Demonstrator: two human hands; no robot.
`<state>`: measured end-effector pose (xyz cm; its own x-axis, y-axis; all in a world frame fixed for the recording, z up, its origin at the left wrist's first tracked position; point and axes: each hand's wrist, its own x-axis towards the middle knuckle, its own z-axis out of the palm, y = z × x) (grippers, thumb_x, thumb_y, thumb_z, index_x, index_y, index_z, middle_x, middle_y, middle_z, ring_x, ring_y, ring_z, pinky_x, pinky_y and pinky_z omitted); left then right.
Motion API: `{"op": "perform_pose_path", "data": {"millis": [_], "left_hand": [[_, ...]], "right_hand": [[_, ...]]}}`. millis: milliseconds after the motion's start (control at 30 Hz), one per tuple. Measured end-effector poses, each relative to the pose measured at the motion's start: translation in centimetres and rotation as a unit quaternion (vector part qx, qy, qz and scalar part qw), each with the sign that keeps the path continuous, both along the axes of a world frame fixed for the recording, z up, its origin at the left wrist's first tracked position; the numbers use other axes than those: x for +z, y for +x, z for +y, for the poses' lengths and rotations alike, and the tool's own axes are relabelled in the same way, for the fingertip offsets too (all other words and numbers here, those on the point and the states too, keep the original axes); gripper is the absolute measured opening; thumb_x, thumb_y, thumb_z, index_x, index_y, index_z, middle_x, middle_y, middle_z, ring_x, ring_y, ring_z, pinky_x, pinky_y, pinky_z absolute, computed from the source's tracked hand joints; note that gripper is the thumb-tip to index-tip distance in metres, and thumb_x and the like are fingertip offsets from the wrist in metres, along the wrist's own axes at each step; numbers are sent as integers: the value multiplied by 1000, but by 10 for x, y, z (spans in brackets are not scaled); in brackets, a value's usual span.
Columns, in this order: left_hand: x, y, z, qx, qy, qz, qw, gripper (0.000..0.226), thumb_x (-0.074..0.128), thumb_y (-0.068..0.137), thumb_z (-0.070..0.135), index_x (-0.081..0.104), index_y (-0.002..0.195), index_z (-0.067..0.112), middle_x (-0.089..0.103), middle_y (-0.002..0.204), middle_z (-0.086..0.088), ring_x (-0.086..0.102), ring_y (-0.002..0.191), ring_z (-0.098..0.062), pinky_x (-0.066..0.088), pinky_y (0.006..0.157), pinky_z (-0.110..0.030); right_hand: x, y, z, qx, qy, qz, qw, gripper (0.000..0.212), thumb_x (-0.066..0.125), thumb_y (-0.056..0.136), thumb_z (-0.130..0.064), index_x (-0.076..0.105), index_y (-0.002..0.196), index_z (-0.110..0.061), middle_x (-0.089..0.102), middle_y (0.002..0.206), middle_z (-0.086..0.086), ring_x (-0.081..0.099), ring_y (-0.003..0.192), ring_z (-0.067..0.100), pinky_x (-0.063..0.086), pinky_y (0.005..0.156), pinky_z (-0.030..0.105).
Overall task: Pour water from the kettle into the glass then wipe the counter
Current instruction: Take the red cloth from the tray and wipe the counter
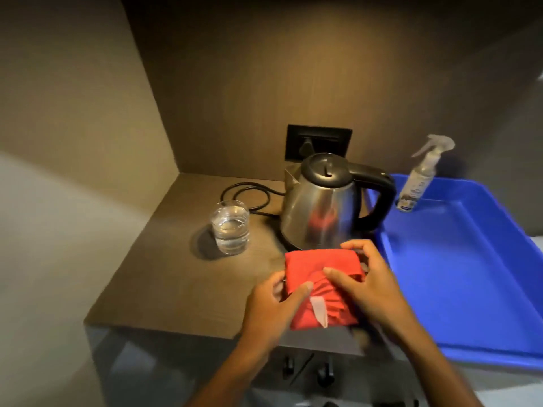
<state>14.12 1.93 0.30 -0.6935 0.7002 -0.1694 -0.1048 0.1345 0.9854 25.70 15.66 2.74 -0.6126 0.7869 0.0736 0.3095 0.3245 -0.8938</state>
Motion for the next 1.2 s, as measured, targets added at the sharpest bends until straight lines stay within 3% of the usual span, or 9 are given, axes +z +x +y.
{"op": "perform_pose_path", "data": {"millis": [67,167,233,300,433,700,867,1033,1200], "left_hand": [[-7,-21,-20,84,-36,62,994,52,77,82,29,55,129,29,66,120,9,65,104,-6,52,88,-23],[-9,-61,-38,204,-22,182,962,67,76,82,20,42,139,30,53,132,8,54,117,-11,42,94,-24],[-10,-88,-38,217,-39,215,951,73,78,81,18,40,143,23,51,140,-2,52,124,-20,46,100,-38],[-11,-108,-27,186,-83,230,952,86,81,76,30,34,148,22,47,147,-6,48,130,-22,46,103,-43],[-16,-125,-1,140,-114,237,955,109,88,63,46,29,151,20,48,148,-8,47,132,-22,39,89,-18],[-22,-143,5,156,-97,259,948,88,88,57,47,50,133,22,66,124,-4,63,111,-20,52,92,-34],[-22,-148,0,154,-64,229,959,92,92,55,42,50,135,23,65,122,-1,62,110,-18,57,91,-41],[-3,-158,-16,171,-22,218,961,70,93,53,39,51,107,51,59,100,26,62,92,3,51,68,-13],[20,-167,-31,187,-7,234,954,85,95,54,28,53,128,23,59,106,15,58,90,4,48,69,-8]], "right_hand": [[-11,-18,-20,-20,128,-74,989,46,79,78,-29,53,116,-28,58,109,-1,57,88,13,47,74,29],[-25,-31,-48,26,285,-105,952,39,62,88,-36,51,123,-25,53,120,1,55,104,19,47,85,32],[-38,-35,-63,73,294,-138,943,44,47,92,-52,51,129,-28,51,135,-1,48,126,22,41,101,38],[-55,-38,-69,102,284,-227,926,70,26,89,-72,35,146,-32,31,157,-1,20,146,20,21,116,44],[-79,-47,-72,112,260,-278,918,79,9,82,-85,-3,147,-43,-5,161,-11,-14,146,10,-14,115,38],[-72,-77,-104,230,324,-230,888,59,21,96,-64,14,151,-43,14,160,-9,5,149,18,-1,115,44],[-80,-68,-107,183,341,-245,889,56,18,99,-54,30,149,-33,33,156,-1,28,143,26,17,109,46],[-86,-117,-84,157,295,-241,911,57,14,100,-54,-7,151,-39,-6,163,-3,-17,147,21,-6,119,45],[-87,-186,-59,83,236,-251,935,59,11,99,-55,-4,152,-34,-7,163,4,-14,147,26,-11,114,46]]}}
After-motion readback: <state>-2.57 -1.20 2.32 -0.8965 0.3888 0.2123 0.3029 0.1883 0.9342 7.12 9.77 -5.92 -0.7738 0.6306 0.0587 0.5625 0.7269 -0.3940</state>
